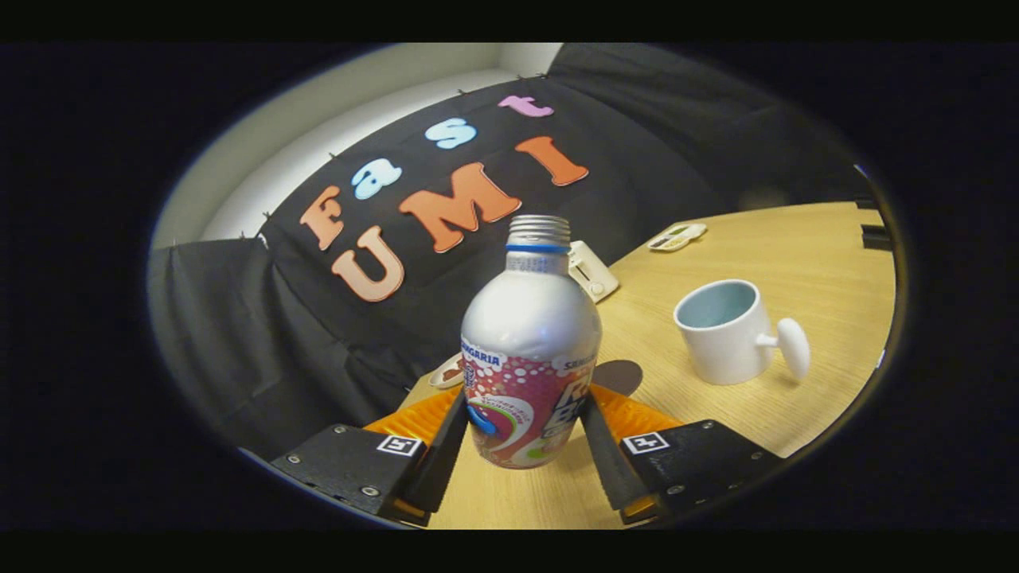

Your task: Take the bottle from table, then pour the juice into the cup, finally place the bottle on the coaster

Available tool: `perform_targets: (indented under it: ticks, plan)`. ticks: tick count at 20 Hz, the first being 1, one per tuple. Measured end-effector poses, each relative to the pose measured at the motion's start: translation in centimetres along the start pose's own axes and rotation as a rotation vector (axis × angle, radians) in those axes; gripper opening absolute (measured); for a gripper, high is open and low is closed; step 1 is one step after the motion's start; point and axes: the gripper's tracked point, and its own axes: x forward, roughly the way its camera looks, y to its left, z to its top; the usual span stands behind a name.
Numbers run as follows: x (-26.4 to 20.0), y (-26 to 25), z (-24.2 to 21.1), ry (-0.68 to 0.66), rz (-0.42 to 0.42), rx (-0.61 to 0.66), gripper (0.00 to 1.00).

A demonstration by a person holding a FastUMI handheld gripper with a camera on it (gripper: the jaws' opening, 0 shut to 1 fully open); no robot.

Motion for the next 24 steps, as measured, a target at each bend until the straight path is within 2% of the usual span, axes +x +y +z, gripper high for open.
perform_targets:
  ticks: [13, 24]
  plan:
    - [1.0, -2.0, 0.2, 0.056, 0.016, 0.453, 0.75]
    - [1.6, -0.8, 1.4, 0.074, 0.041, 0.719, 0.75]
